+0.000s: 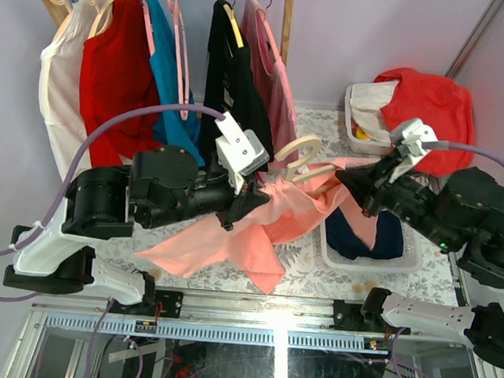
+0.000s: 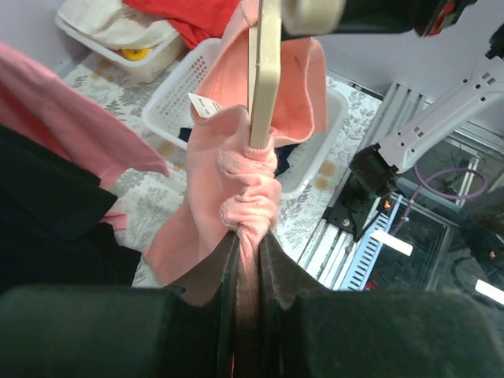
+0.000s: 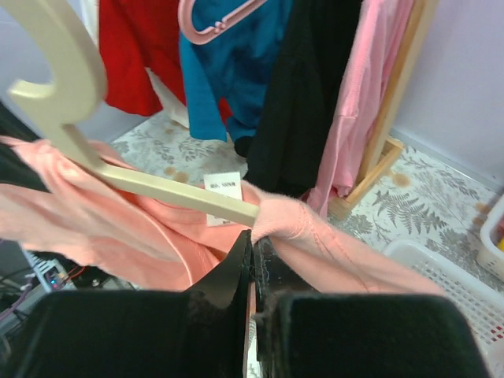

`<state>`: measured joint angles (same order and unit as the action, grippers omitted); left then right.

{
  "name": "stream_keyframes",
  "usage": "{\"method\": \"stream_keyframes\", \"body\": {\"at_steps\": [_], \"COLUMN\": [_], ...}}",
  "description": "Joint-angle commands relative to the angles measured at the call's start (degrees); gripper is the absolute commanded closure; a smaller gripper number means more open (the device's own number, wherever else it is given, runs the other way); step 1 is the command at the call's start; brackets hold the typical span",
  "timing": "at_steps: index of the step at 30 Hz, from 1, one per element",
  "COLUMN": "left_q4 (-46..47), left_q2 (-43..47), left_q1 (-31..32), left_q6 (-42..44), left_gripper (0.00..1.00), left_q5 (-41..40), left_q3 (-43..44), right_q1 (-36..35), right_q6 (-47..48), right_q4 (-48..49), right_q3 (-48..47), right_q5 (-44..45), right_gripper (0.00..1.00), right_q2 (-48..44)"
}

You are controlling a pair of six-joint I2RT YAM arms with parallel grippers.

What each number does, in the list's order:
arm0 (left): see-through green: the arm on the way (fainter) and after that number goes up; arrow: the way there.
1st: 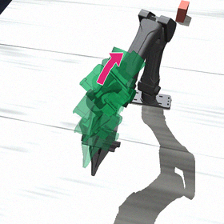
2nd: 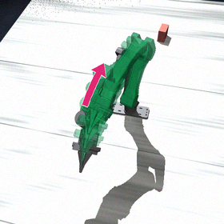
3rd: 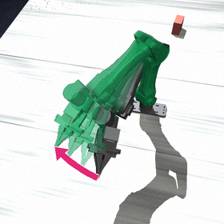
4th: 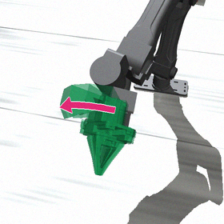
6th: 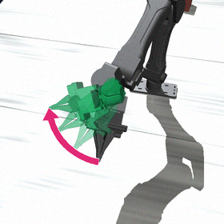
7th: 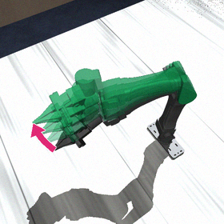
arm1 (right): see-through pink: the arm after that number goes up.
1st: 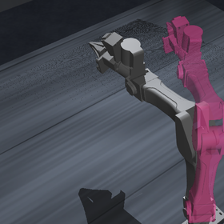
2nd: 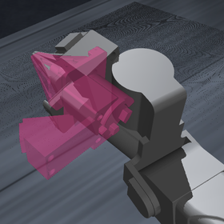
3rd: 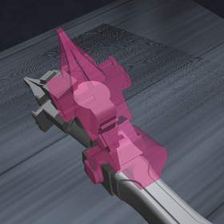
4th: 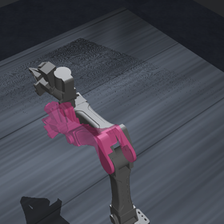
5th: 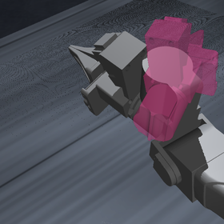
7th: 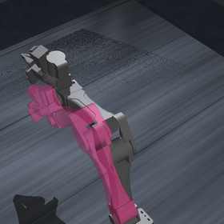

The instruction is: Place the t-shirt on the hanger

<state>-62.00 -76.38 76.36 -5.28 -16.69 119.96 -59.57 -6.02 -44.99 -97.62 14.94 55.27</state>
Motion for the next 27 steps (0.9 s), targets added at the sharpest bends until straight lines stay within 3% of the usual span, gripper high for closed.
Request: {"method": "stream_keyframes", "body": {"at_steps": [1, 9, 16, 20, 27], "left_q4": [7.9, 10.9, 17.2, 18.5, 22.0], "left_q2": [-0.3, 0.4, 5.6, 6.8, 10.2], "left_q1": [-0.8, -1.5, -3.8, -4.0, -4.1], "left_q6": [1.8, 3.0, 2.6, 2.4, 3.5], "left_gripper": [1.00, 1.00, 1.00, 1.00, 1.00], "left_q5": [6.8, 9.6, 10.9, 11.7, 12.4], "left_q3": [-2.8, -2.6, -13.2, -15.6, -18.9], "right_q1": [-0.2, -0.2, -0.2, -0.2, -0.2], "right_q6": [1.4, 1.2, 0.6, -0.4, -0.5], "right_q4": [0.9, -1.0, -2.0, -1.4, -3.1], "right_q3": [-2.6, -6.4, 1.0, 6.2, 6.3], "right_q5": [-9.5, -16.1, -17.9, -15.9, -15.5], "right_gripper": [1.00, 1.00, 0.99, 0.88, 0.67], "right_q2": [-1.3, 1.9, 0.2, -2.9, -1.8]}}
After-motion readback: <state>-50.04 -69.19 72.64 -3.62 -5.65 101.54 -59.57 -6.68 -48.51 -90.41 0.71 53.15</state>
